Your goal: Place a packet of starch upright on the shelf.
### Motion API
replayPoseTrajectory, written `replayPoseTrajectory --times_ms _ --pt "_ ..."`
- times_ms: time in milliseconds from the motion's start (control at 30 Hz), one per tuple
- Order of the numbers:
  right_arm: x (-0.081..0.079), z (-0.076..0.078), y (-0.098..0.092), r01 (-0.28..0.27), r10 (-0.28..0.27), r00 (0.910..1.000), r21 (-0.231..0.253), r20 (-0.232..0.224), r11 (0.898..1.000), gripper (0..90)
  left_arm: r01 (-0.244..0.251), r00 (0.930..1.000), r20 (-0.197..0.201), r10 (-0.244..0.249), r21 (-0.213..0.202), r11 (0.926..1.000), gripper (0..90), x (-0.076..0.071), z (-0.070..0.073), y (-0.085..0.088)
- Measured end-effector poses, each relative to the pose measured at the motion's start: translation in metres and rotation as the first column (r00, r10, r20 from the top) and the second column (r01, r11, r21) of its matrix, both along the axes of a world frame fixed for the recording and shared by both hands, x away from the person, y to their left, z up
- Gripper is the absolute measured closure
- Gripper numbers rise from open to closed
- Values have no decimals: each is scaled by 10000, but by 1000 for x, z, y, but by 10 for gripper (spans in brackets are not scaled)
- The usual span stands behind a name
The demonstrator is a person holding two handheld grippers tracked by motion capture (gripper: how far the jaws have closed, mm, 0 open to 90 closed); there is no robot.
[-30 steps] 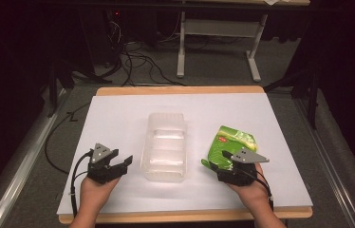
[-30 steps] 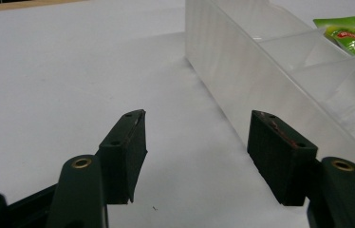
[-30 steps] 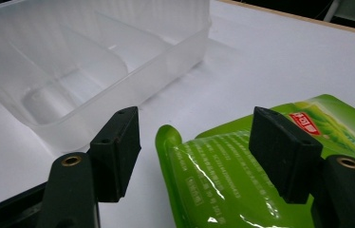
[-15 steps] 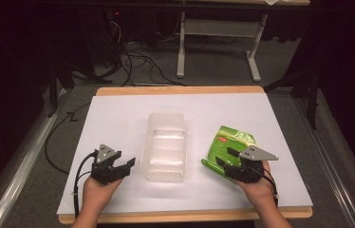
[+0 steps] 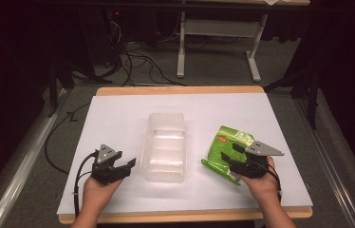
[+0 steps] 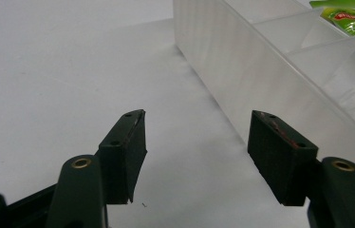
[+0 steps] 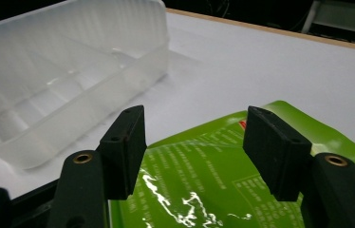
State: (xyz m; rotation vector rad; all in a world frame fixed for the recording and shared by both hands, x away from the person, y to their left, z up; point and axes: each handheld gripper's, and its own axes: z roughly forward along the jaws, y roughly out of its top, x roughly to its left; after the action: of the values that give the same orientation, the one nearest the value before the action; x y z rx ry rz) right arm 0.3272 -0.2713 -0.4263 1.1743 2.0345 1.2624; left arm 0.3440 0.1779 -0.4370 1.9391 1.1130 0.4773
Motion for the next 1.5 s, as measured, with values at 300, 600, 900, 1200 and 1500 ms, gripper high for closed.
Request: replayPoseTrajectory --times_ms 300,600,900,1200,1500 --pt "24 1 -14 883 -876 9954 178 -392 9959 370 54 10000 5 -54 -38 10000 381 0 0 -1" --pt "49 3 -33 1548 -1527 9865 320 -598 9874 379 98 9999 47 -98 -50 9999 379 0 0 0" --pt "64 -8 -67 2359 -2316 9667 285 -1092 9714 374 129 9999 9 -129 -53 9999 378 0 -2 -2" --pt "66 -25 -91 2860 -2782 9419 151 -1881 9581 384 296 9996 -28 -296 141 9995 378 0 -3 -5" --pt "74 -43 -99 2955 -2738 9200 375 -2803 9546 381 573 9981 -259 -566 287 9979 374 0 -6 -9"
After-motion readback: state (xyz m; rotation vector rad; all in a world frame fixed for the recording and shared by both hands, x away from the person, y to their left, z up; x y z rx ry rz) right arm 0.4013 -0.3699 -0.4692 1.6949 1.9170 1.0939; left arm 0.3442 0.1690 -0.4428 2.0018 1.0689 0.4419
